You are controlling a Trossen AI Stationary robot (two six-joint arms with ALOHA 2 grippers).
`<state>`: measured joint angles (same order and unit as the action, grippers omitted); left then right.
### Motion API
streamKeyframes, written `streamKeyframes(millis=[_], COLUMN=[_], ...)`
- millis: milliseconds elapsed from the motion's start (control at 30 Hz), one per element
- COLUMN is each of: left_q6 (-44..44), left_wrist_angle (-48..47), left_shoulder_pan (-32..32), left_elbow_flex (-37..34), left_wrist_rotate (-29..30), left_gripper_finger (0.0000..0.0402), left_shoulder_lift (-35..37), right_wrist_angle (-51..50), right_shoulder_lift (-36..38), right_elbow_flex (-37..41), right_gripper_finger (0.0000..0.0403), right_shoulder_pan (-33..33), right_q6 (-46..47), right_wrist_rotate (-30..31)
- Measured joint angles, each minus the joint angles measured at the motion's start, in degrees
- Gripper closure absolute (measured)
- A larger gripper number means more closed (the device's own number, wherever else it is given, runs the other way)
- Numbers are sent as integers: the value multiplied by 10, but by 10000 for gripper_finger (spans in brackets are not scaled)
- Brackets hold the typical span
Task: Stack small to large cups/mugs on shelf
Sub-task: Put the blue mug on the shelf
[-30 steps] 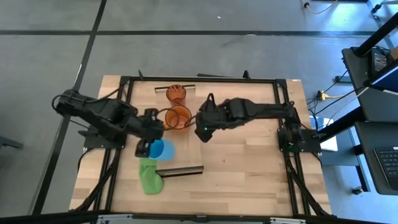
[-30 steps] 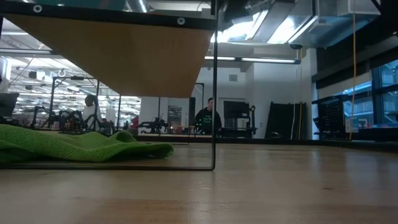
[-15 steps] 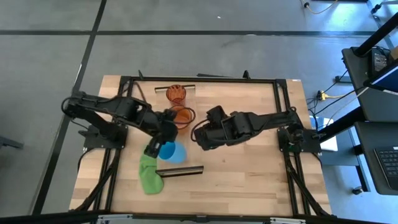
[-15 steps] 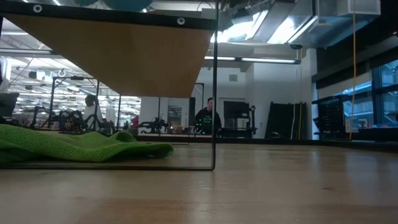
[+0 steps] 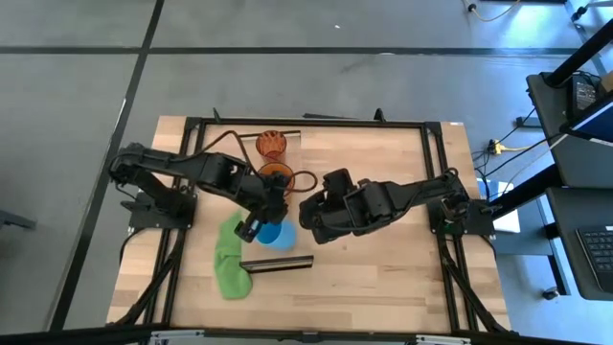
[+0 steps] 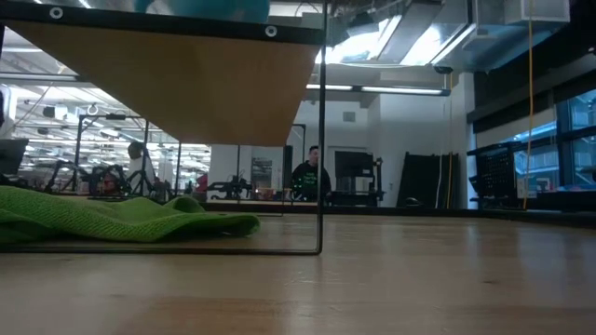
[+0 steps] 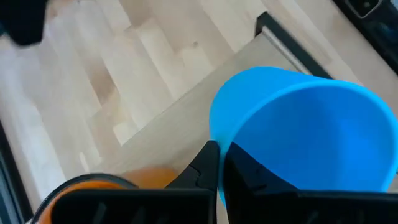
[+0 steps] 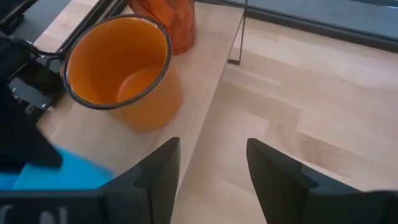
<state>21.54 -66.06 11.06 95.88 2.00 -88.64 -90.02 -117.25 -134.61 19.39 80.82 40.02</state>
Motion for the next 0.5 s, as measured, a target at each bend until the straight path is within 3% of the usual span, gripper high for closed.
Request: streamKeyframes(millis=[300,500], left_q6=[-19,-31], left_wrist_angle=[-15,-19], left_shoulder_pan=[-15,-20], left_elbow_flex=[0,0], left_wrist_rotate=[0,0], left_gripper_finger=[400,400], left_shoulder_lift=[0,0], right_wrist_angle=[0,35], right_shoulder_lift=[-10,-24], right_elbow_flex=[0,0], right_gripper_finger=[230,315], right_shoulder_pan=[8,22], right_q6=[1,1], right_wrist_rotate=[-62,-91])
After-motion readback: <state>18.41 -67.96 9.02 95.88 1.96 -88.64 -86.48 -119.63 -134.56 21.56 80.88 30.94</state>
